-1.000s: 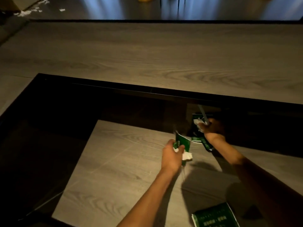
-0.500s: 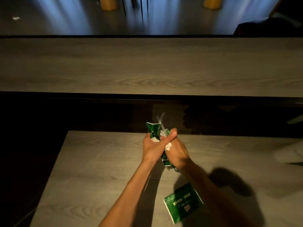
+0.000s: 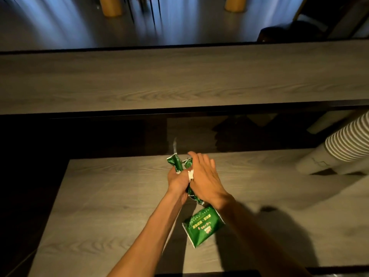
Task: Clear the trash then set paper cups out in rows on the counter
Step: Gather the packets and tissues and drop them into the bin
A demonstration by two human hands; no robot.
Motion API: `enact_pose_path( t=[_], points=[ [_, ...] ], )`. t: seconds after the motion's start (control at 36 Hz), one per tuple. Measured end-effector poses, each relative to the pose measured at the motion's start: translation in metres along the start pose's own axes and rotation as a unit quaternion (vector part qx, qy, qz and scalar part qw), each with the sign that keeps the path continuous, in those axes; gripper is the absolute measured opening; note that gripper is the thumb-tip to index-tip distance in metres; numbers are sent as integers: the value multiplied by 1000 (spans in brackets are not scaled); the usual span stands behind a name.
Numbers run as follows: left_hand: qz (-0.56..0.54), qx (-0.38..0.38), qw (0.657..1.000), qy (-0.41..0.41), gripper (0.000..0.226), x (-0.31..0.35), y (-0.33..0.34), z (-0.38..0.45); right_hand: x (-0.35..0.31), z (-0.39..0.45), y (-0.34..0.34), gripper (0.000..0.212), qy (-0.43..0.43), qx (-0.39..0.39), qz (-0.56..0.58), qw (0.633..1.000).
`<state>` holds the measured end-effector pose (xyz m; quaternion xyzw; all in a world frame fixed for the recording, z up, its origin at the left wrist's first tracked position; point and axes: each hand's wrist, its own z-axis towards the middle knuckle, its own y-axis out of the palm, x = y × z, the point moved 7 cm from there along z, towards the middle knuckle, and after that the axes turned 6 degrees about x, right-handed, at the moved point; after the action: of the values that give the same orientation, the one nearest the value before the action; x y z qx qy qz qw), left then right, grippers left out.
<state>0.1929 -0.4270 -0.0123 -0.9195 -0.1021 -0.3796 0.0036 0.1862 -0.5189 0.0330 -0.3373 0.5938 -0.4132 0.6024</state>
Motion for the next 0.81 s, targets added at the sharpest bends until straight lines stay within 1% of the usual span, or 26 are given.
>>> enact_pose_path(
  t=[0.06,0.11,0.17,0.22,0.28,0.33,0.39,0.42,0.47,0.5,0.53,0.56,0.61,0.64,0.67,0.69,0.75,0.78,0.81],
  points=[
    [-30,7,999,-25,12,-3,-3,5,3,-5,-4,69,-1,6,64,998],
    [-46,17,998,-37,20,-5,-8,15,9,-9,-8,60,5,17,127,992],
    [-49,6,998,-42,28,-5,-6,18,16,-14,-7,57,30,25,165,986],
    [-48,0,998,-47,33,-4,1,15,24,-18,-7,52,72,27,225,971],
    [-53,5,997,-46,39,0,5,13,27,-23,-10,52,92,26,283,954],
    [-49,26,998,-33,41,7,4,16,32,-32,-13,60,76,22,260,962],
    [-50,31,998,-24,41,14,-1,19,42,-44,-9,71,92,13,270,958],
    [-45,30,998,-20,40,17,-3,20,47,-50,-5,65,98,1,263,960],
    [-31,25,999,-10,35,21,-6,21,55,-66,13,40,102,-52,240,964],
    [-22,24,999,-5,32,23,-9,20,59,-76,23,33,115,-77,243,960],
    [-11,24,1000,0,29,24,-10,19,63,-84,29,33,117,-95,234,961],
    [-2,21,1000,5,27,26,-11,16,67,-89,36,42,85,-99,199,971],
    [22,0,1000,16,28,31,-14,6,67,-101,56,76,-3,-105,156,982],
    [40,-10,999,25,33,33,-15,2,71,-109,71,90,-14,-139,135,981],
    [59,-26,997,31,39,34,-17,-2,70,-114,79,96,-30,-139,114,983],
    [81,-43,995,32,43,33,-19,-4,68,-116,83,95,-44,-128,91,987],
    [123,-75,989,34,51,31,-24,-5,66,-118,89,79,-61,-116,43,990],
    [145,-87,985,39,60,30,-28,-5,68,-117,93,68,-59,-101,36,992],
    [168,-97,980,41,72,27,-32,-3,68,-117,95,58,-49,-113,31,992]
  ],
)
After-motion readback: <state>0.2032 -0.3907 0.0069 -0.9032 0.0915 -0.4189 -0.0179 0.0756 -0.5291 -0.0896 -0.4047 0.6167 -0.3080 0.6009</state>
